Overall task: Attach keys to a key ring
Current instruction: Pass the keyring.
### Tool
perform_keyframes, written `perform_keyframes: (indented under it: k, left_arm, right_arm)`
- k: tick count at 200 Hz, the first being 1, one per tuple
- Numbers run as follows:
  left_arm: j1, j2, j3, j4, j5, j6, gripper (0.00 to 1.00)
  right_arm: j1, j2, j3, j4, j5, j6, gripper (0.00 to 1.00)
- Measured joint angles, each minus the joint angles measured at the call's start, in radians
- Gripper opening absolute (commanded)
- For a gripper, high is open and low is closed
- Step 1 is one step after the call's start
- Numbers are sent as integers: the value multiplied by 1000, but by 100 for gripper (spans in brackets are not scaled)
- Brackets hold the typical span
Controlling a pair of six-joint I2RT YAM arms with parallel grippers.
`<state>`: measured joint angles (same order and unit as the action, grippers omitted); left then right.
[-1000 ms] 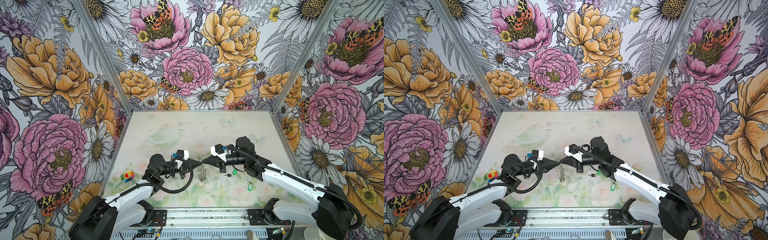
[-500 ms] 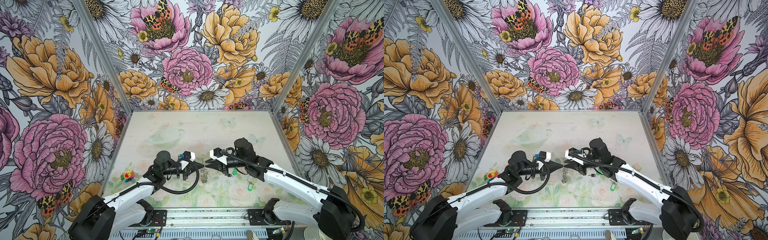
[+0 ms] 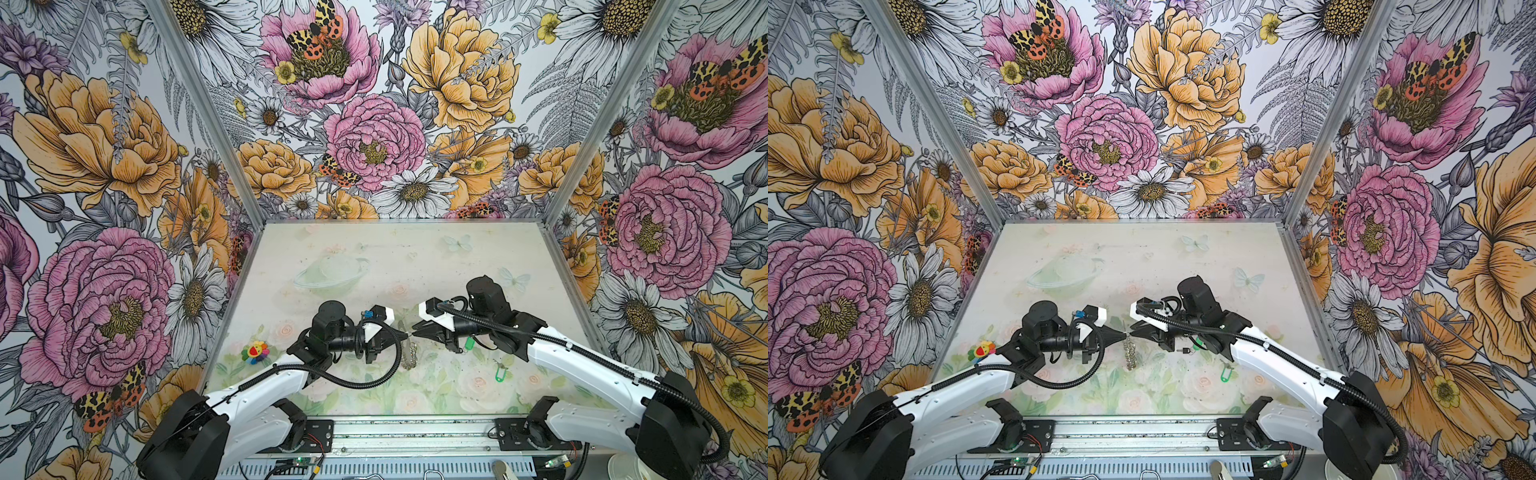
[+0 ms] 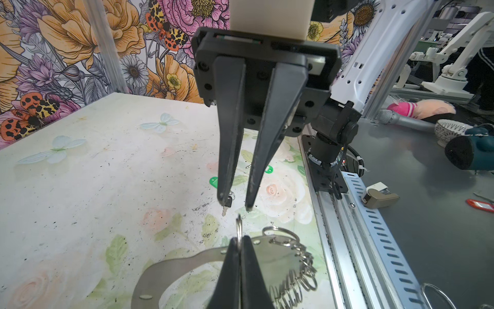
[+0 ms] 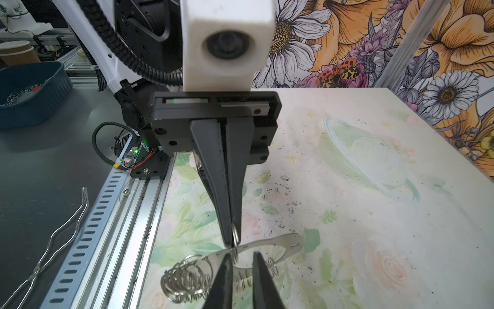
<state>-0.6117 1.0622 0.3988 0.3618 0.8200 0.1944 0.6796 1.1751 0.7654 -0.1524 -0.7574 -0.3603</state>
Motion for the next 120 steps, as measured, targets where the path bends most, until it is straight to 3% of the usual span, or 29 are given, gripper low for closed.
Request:
perform_keyframes:
  k: [96,120]
  left_arm:
    - [-1,13,15,-11,0,0,0]
    - [-1,13,15,-14,0,0,0]
  right_arm:
    - [5,44,22,-3,-24,0,7]
    - [5,44,22,-6,-25,-1,2]
